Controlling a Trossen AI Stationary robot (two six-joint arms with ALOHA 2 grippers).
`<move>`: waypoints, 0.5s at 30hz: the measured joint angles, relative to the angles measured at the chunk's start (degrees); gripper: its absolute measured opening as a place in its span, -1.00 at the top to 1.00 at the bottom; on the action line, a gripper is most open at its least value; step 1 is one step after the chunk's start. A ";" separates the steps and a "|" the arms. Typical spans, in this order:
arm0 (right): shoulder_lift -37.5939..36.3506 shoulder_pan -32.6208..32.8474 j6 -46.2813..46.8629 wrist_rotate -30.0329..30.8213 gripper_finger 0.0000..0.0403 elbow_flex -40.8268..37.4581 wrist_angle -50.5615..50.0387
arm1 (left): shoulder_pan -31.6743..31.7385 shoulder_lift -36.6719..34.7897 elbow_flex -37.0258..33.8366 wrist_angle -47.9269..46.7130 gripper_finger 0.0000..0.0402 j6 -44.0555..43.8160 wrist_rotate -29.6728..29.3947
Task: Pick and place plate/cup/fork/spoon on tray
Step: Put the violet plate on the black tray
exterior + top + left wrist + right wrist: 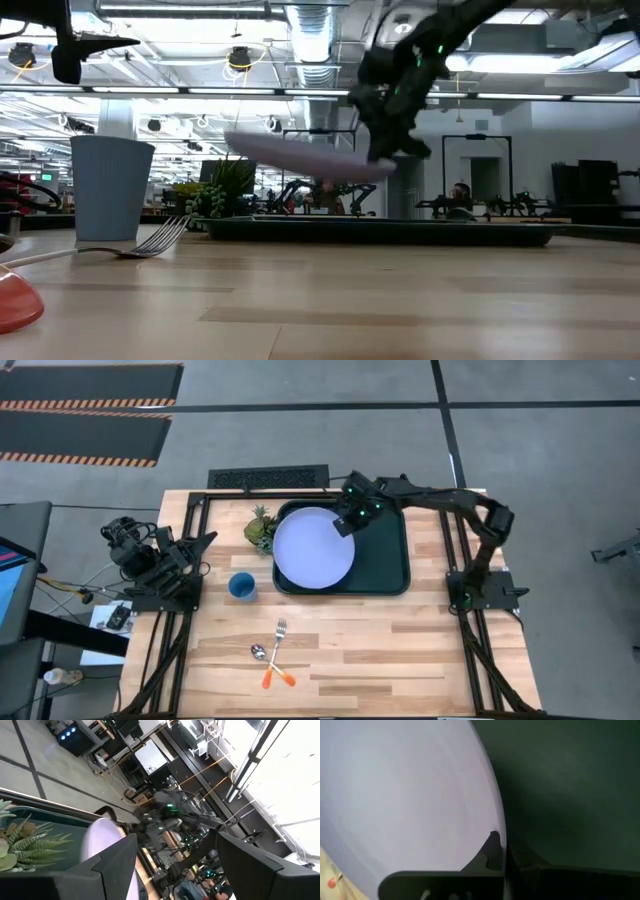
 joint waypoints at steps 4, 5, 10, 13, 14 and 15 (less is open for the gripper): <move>3.04 -0.56 0.25 -2.63 0.99 0.02 -0.23 | 0.00 0.00 0.00 0.02 -0.29 -0.09 0.00; 3.82 -0.48 0.21 -3.40 0.99 0.02 -0.33 | 0.00 -0.01 0.00 0.04 -0.29 -0.09 0.00; 7.63 0.11 0.73 -4.13 0.99 0.22 -0.57 | 0.00 -0.02 0.00 0.02 -0.29 -0.13 -0.70; 9.27 0.06 0.73 -3.99 0.99 0.56 -0.69 | 0.00 0.00 0.00 0.02 -0.29 -0.14 -0.80; 9.57 0.05 0.73 -3.98 0.99 0.84 -0.41 | 0.00 -0.02 0.00 0.01 -0.29 -0.15 -0.81; 9.75 0.07 0.82 -3.93 0.99 1.05 -0.40 | 0.00 0.00 0.00 0.01 -0.29 -0.15 -0.81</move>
